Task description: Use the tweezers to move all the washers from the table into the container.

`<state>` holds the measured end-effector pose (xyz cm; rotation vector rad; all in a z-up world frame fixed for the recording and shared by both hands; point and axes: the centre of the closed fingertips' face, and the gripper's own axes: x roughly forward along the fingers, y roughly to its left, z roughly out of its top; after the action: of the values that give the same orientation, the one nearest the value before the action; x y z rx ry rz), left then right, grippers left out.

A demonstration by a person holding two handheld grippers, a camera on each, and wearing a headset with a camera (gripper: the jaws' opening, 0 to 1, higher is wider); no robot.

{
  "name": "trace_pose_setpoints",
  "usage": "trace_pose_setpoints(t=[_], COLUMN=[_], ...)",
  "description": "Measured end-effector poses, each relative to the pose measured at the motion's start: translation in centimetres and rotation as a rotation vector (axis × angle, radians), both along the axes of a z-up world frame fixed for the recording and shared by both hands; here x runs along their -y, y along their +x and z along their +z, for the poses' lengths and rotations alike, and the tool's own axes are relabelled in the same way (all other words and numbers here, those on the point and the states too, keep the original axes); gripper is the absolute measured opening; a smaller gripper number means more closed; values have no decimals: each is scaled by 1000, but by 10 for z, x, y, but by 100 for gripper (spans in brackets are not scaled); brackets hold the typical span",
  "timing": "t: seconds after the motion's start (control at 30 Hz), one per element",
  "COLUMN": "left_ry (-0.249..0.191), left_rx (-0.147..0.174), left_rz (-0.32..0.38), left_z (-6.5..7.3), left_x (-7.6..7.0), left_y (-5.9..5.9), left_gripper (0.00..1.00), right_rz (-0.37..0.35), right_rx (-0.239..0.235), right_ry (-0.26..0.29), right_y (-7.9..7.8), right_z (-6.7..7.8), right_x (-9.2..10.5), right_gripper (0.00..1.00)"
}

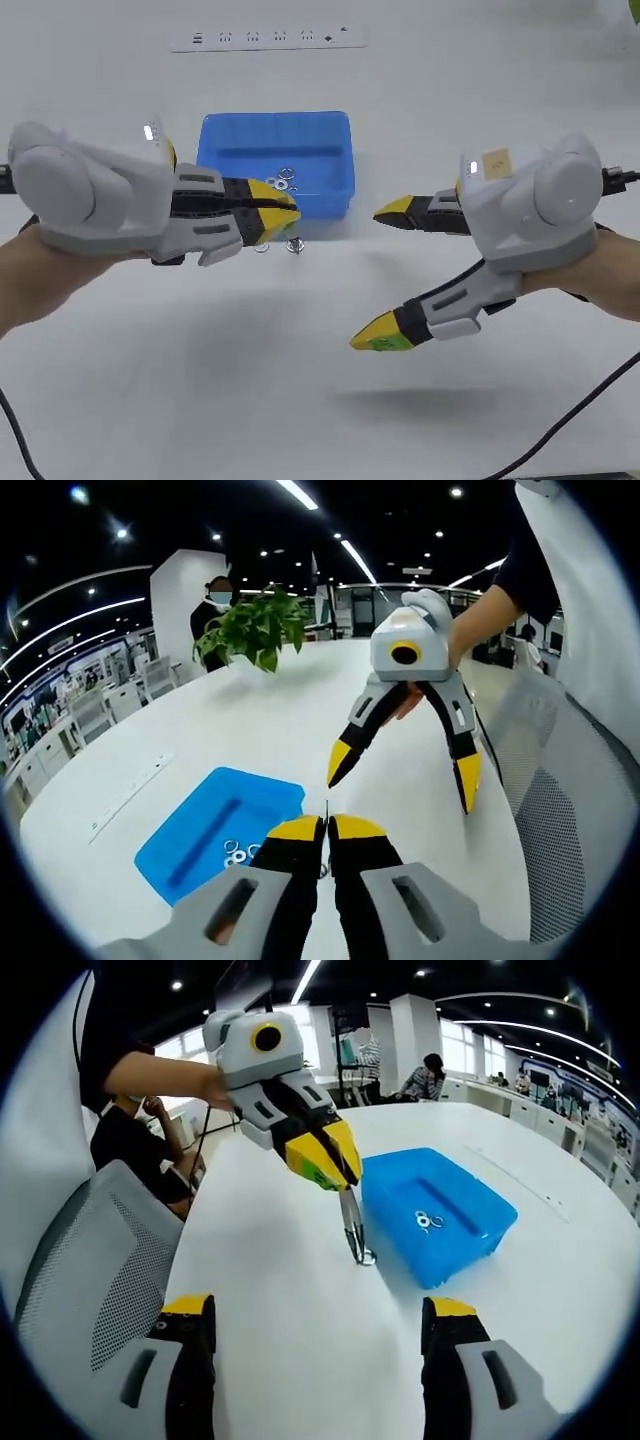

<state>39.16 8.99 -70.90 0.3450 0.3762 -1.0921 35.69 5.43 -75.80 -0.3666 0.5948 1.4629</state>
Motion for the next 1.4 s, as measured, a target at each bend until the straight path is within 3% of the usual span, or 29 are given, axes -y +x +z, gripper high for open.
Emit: trace_pose_setpoints(t=[0.17, 0.4, 0.6, 1.07, 1.27, 1.4], left_ry=[5, 0, -8, 4, 12, 17], left_rx=[-31, -44, -53, -53, -53, -52], left_rz=[-45, -65, -57, -71, -76, -70], left_z=[-2, -3, -4, -6, -7, -8], left_x=[4, 8, 7, 8, 8, 6], left_y=[-3, -6, -5, -8, -8, -7], left_gripper=[6, 6, 6, 7, 7, 7], right_rz=[20, 56, 64, 86, 116, 159], right_rx=[0, 11, -1, 23, 68, 157], right_ry=[12, 24, 38, 42, 14, -2], right_y=[11, 20, 21, 27, 24, 24], right_z=[-1, -2, -3, -4, -9, -9], right_x=[-20, -47, -54, -62, -65, -65], right_gripper=[76, 62, 46, 18, 13, 12])
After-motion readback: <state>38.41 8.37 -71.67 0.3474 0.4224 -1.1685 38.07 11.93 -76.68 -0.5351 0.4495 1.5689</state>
